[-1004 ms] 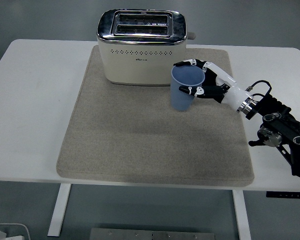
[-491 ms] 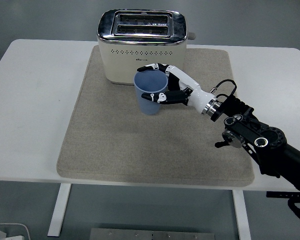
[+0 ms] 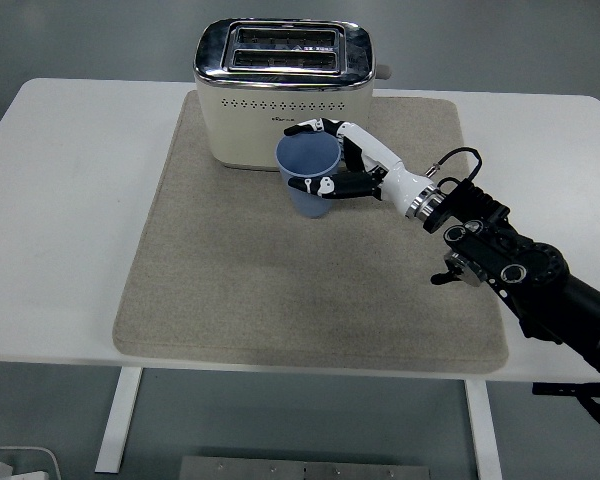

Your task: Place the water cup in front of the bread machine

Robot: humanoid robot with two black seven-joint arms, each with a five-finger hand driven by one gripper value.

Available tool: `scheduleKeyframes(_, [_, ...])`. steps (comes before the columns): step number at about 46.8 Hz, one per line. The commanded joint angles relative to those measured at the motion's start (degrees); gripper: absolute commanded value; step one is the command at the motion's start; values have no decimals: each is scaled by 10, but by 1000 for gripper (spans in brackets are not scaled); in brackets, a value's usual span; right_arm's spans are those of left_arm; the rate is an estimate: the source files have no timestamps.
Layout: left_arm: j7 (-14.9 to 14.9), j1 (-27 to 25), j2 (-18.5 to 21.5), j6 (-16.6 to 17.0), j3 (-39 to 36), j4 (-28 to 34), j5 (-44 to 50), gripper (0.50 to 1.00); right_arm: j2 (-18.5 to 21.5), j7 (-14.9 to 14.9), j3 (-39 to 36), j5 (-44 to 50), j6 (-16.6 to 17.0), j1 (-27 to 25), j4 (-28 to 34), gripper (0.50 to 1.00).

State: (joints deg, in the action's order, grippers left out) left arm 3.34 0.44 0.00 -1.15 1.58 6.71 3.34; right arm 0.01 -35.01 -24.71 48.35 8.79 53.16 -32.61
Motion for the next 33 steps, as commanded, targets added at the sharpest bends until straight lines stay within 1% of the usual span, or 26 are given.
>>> scheduleKeyframes(1, [0,0,0,0,0,1,0,1000,0,0,-1,-4,4,-1,0,778])
scheduleKeyframes(5, [0,0,0,0,0,1,0,1000,0,0,-1,-6,8,-2,0,789])
scheduleKeyframes(9, [0,0,0,-1,0,1,0,1000,0,0,1,-8,16,-3,-1,813])
scheduleKeyframes(11, [0,0,0,-1,0,0,0,1000,0,0,3,-10,20,-4,-1,813])
scheduleKeyframes(33, [0,0,0,0,0,0,0,1000,0,0,6,-11,22,-12,-4,815])
